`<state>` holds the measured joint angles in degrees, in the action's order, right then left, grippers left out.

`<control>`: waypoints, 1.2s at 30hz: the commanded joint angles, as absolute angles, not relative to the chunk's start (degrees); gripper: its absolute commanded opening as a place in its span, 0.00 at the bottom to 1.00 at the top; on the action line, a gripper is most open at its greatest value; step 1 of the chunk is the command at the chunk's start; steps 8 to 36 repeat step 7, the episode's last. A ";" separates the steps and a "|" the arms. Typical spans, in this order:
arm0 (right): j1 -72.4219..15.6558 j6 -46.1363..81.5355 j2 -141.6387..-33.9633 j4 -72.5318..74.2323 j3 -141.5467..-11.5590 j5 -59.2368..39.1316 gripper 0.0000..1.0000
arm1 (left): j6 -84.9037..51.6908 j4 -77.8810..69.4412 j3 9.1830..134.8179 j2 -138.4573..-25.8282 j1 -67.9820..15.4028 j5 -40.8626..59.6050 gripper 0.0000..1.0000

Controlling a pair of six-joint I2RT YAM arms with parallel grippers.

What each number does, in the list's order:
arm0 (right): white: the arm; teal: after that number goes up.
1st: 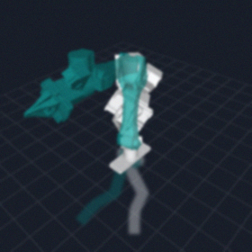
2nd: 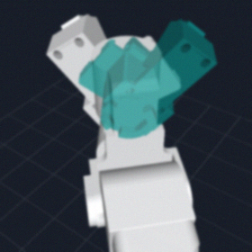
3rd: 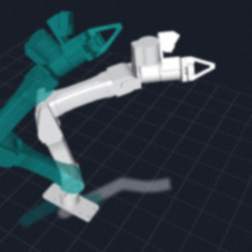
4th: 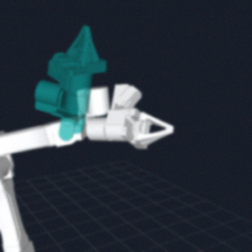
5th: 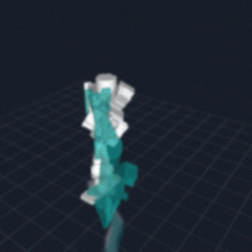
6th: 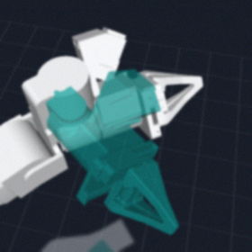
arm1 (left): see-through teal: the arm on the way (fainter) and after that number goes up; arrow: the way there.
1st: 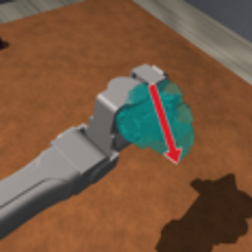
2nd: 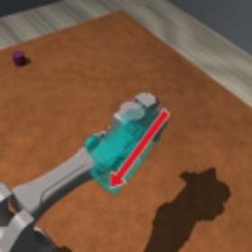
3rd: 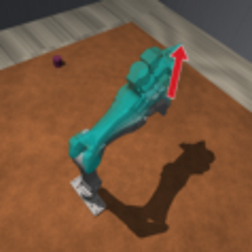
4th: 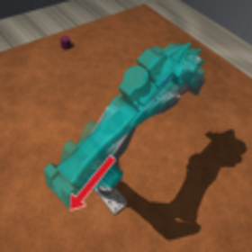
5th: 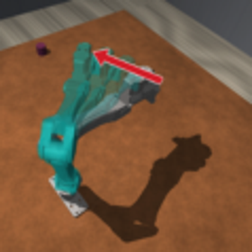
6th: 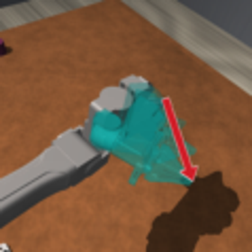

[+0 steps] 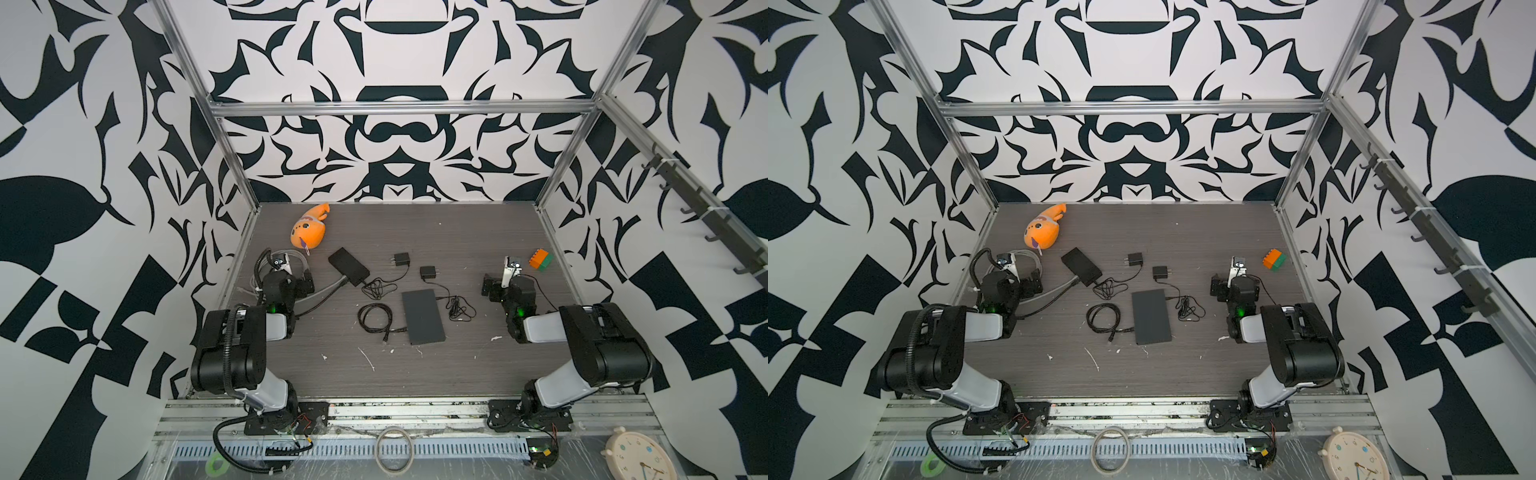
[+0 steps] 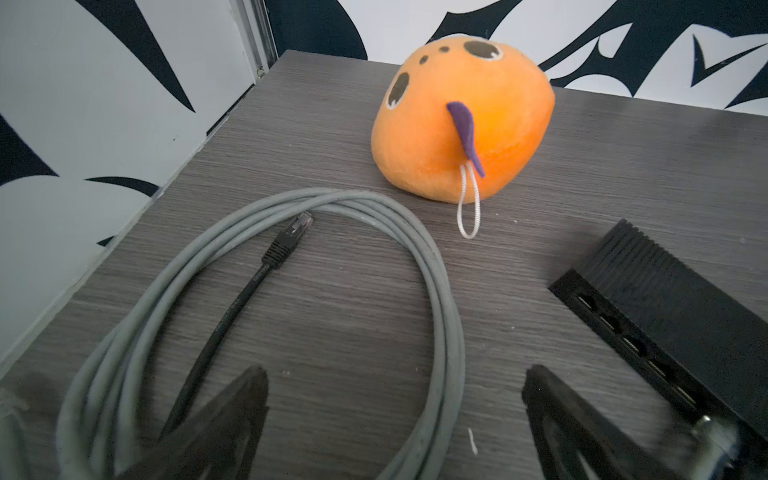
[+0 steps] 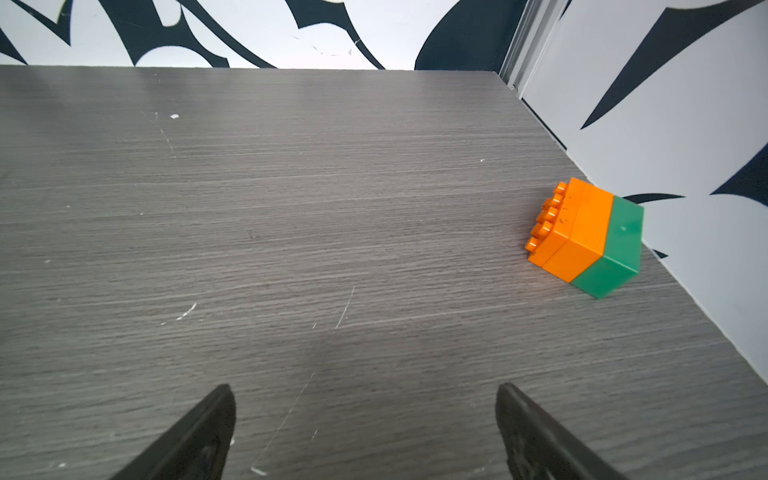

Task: Insert the plug into the switch port

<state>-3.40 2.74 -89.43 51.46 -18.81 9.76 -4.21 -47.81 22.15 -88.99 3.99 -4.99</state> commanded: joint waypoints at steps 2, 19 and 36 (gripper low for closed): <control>-3.24 2.65 -88.42 54.01 -18.91 9.73 1.00 | -4.85 -51.02 21.79 -89.01 3.97 -4.07 0.99; -3.31 2.57 -88.44 53.90 -19.05 9.61 1.00 | -4.90 -50.22 22.15 -88.79 4.03 -4.11 1.00; -3.31 2.57 -88.44 53.90 -19.05 9.61 1.00 | -4.90 -50.22 22.15 -88.79 4.03 -4.11 1.00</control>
